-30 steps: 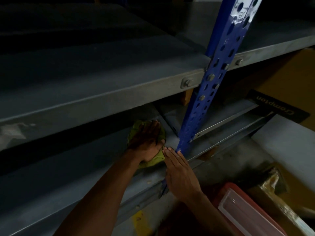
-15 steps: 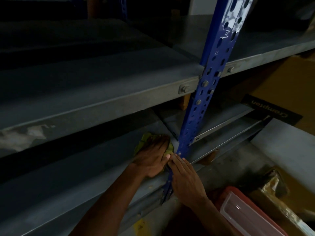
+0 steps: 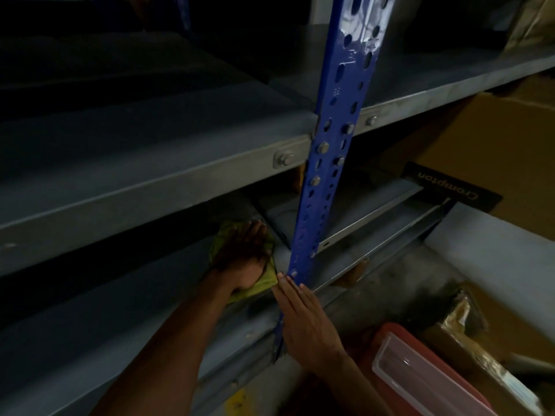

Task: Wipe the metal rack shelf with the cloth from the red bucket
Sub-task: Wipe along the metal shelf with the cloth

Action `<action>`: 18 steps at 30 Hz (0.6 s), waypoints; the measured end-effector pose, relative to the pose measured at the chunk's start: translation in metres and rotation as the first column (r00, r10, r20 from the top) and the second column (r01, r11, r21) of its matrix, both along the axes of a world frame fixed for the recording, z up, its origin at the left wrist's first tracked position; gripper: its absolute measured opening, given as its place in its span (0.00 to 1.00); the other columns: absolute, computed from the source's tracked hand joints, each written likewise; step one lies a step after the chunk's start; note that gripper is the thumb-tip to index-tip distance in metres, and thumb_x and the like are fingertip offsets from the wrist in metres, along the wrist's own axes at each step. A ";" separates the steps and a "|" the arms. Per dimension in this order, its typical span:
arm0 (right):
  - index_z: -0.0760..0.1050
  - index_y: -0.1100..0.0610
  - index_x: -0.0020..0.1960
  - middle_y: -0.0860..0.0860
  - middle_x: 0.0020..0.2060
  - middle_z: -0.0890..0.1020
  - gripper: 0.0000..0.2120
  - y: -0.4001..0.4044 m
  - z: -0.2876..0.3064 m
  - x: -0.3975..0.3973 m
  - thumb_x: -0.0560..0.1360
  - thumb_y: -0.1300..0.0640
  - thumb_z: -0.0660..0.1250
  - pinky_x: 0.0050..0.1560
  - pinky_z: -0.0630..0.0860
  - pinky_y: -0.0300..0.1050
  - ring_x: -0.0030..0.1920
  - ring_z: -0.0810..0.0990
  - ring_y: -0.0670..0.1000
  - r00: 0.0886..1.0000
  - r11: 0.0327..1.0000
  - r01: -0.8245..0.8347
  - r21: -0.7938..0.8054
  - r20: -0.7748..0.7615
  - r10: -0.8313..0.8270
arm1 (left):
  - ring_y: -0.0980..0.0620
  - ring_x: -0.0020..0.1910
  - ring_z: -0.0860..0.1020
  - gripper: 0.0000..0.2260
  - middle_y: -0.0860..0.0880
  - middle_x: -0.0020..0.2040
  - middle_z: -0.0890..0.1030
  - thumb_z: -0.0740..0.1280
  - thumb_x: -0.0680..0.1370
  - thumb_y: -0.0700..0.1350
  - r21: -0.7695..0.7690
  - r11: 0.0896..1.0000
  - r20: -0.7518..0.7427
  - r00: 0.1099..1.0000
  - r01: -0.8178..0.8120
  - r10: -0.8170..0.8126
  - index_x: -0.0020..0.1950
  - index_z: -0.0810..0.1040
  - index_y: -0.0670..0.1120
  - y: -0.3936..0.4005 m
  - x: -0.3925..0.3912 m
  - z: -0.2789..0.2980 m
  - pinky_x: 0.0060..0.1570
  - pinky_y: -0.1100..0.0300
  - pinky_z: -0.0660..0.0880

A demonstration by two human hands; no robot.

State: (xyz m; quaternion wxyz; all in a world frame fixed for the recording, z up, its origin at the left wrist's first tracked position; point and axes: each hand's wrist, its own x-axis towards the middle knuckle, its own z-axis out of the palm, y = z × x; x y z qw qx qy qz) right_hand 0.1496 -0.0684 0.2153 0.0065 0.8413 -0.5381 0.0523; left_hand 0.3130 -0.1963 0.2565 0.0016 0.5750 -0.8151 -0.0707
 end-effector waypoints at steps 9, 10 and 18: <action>0.58 0.56 0.74 0.53 0.72 0.68 0.38 0.014 -0.016 -0.019 0.67 0.51 0.64 0.70 0.57 0.50 0.73 0.66 0.52 0.997 1.000 -0.005 0.028 0.082 0.003 | 0.51 0.76 0.47 0.26 0.49 0.79 0.50 0.46 0.81 0.54 -0.016 0.991 -0.154 0.979 0.131 -0.132 0.78 0.49 0.48 0.026 -0.023 0.006 0.74 0.56 0.40; 0.59 0.56 0.74 0.53 0.71 0.70 0.38 0.013 -0.015 -0.019 0.66 0.51 0.65 0.70 0.58 0.50 0.72 0.67 0.52 0.996 1.000 -0.010 0.017 0.091 0.009 | 0.50 0.76 0.50 0.26 0.48 0.78 0.53 0.46 0.80 0.54 -0.049 0.986 -0.132 0.978 0.158 -0.163 0.78 0.51 0.47 0.029 -0.023 0.005 0.74 0.54 0.43; 0.81 0.51 0.57 0.51 0.64 0.78 0.24 0.011 -0.016 -0.008 0.61 0.49 0.71 0.66 0.72 0.50 0.65 0.76 0.52 0.996 0.998 -0.061 -0.007 0.059 0.061 | 0.47 0.74 0.59 0.28 0.45 0.76 0.61 0.46 0.78 0.55 -0.167 0.961 -0.036 0.972 0.222 -0.231 0.77 0.55 0.45 0.058 -0.006 -0.006 0.74 0.49 0.49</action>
